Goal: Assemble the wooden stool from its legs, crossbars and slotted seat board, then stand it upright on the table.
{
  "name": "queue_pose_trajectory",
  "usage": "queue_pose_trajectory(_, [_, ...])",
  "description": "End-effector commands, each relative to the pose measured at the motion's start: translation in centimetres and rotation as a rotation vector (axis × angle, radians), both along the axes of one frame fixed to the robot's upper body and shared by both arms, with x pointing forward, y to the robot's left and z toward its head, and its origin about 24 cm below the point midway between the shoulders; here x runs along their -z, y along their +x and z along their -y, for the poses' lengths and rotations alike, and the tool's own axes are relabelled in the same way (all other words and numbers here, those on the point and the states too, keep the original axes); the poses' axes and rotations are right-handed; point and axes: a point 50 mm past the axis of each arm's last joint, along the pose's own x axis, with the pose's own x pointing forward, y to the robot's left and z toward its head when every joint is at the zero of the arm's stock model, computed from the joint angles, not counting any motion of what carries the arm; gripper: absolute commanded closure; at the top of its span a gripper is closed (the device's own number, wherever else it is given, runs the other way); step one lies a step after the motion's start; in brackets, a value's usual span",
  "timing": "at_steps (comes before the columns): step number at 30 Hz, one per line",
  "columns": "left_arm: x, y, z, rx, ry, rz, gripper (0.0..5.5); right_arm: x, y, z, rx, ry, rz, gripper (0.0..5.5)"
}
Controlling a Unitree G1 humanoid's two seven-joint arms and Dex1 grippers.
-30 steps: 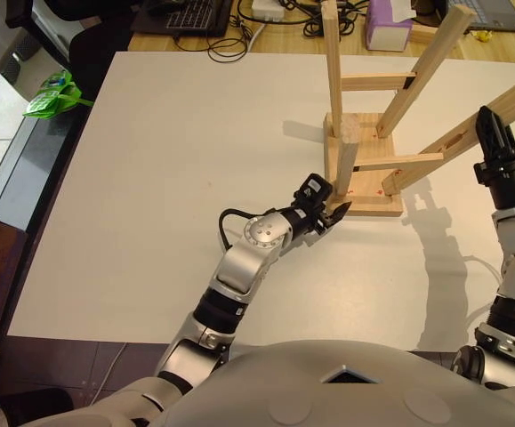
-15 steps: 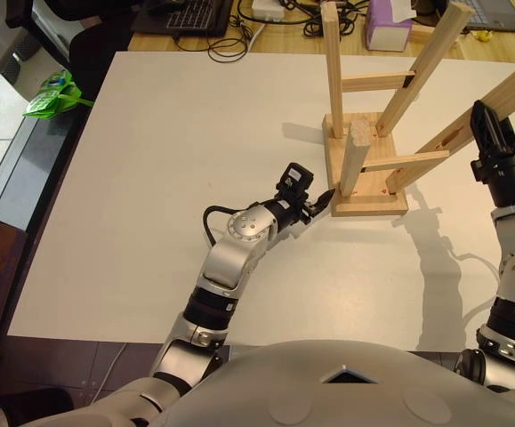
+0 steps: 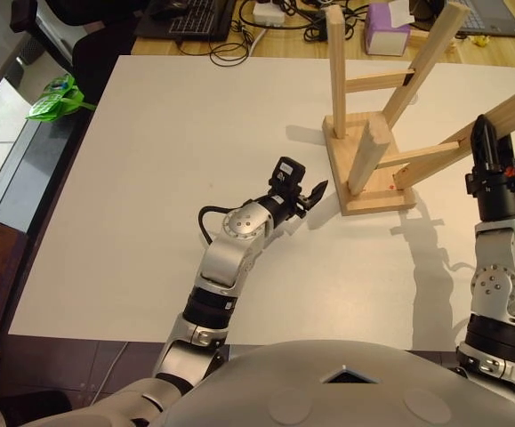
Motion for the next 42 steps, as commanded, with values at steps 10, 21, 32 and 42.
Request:
queue_pose_trajectory(10, [-0.3, 0.4, 0.1, -0.014, -0.006, 0.022, 2.51, -0.2, 1.0, 1.0, -0.142, -0.035, -0.095, 4.48])
queue_pose_trajectory(21, [-3.2, 1.0, -0.1, -0.012, -0.101, 0.166, 2.51, -2.5, 1.9, 0.8, -0.13, -0.143, -0.037, 4.48])
queue_pose_trajectory(32, [-5.0, 1.1, -0.6, -0.038, -0.157, 0.246, 2.51, -3.2, 1.8, 0.8, -0.169, -0.127, -0.02, 3.07])
queue_pose_trajectory(42, [-5.9, -0.3, -1.5, 0.015, -0.171, 0.282, 2.51, -7.7, 1.8, 2.3, -0.303, -0.226, 0.036, 2.39])
